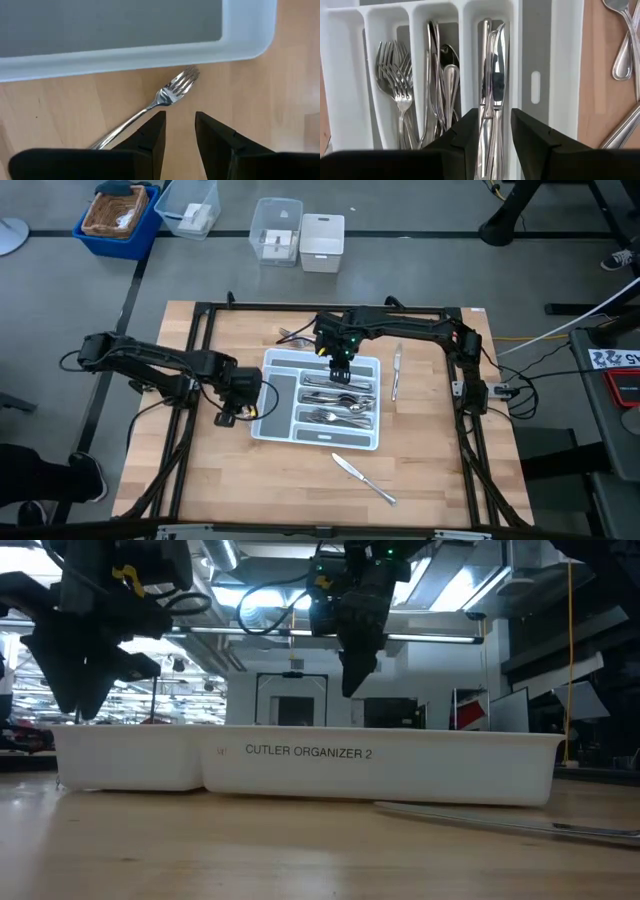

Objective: Sort silverware
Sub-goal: Put the fork into the organizer tray

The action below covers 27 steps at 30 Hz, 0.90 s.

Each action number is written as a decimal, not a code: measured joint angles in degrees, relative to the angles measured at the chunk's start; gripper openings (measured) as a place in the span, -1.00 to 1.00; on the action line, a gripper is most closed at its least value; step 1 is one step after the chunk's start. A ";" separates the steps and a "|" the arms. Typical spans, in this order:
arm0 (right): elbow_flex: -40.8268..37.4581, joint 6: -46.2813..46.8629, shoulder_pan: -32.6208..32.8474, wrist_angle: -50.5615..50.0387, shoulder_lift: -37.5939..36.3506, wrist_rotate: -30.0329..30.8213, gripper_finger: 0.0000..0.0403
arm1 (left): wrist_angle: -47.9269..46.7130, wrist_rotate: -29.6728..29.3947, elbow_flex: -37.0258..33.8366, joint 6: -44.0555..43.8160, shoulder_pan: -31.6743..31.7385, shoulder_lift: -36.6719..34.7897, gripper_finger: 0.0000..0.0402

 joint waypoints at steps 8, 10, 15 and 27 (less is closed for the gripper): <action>0.00 -1.20 0.00 0.03 0.00 0.00 -0.43 | 2.27 -3.01 0.92 0.19 -0.42 1.51 -0.53; 0.00 -2.37 0.00 0.03 0.00 0.00 -0.43 | 5.70 -3.03 1.15 2.50 -0.42 1.38 -0.53; 0.00 -3.02 0.00 -0.44 0.00 0.00 -0.43 | 8.05 -5.04 1.17 10.27 -0.40 1.36 -0.53; 0.00 -3.02 0.00 -1.72 0.00 0.00 -0.43 | 7.76 -6.03 -5.75 24.35 -0.42 1.36 -0.53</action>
